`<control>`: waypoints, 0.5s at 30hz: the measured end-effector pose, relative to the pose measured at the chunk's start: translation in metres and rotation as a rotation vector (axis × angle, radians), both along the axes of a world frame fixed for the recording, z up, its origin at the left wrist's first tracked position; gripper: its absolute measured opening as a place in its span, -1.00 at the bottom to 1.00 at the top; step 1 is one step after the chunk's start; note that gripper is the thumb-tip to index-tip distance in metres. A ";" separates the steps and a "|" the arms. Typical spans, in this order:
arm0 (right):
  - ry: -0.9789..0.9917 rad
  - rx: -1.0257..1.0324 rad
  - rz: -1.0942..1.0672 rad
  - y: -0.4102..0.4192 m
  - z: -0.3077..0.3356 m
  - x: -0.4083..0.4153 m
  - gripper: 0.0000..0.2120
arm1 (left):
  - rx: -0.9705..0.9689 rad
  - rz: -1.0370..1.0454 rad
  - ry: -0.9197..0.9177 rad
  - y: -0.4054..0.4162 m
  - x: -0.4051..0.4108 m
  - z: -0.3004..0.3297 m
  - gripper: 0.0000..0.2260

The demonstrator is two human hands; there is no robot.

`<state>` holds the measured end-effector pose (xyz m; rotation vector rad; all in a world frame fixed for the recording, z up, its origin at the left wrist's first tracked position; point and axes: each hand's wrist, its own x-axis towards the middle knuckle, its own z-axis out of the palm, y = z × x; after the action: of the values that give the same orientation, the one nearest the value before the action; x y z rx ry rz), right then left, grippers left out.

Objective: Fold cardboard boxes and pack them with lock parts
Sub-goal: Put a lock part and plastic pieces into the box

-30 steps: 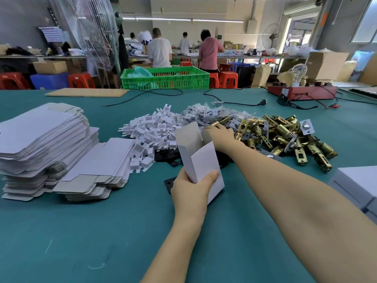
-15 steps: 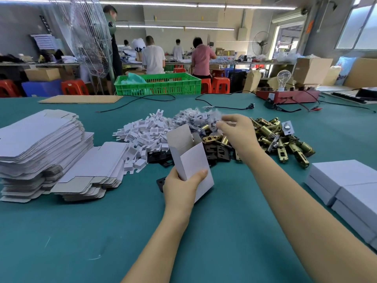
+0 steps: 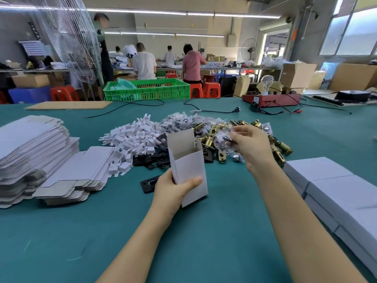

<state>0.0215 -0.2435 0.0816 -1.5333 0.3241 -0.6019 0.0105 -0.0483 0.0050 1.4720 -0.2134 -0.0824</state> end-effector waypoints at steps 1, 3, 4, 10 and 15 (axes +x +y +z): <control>0.036 -0.075 -0.008 0.000 -0.002 0.002 -0.89 | 0.002 -0.002 -0.003 0.000 0.000 0.000 -0.71; 0.122 -0.182 -0.009 -0.001 -0.001 0.002 -0.78 | 0.013 -0.008 -0.014 -0.001 0.000 0.000 -0.71; 0.151 -0.205 -0.010 -0.001 0.001 0.001 -0.75 | 0.016 -0.015 -0.020 -0.001 0.000 0.000 -0.70; 0.010 -0.110 0.232 0.003 0.041 -0.027 -0.97 | 0.070 -0.082 -0.074 -0.005 -0.002 0.000 -0.66; -0.010 -0.562 0.380 0.026 0.068 -0.051 -0.94 | 0.080 -0.130 -0.104 -0.004 -0.004 0.002 -0.66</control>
<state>-0.0292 -0.2178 0.1497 -2.0633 -0.1648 -0.4119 0.0068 -0.0527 0.0071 1.5423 -0.3940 -0.1209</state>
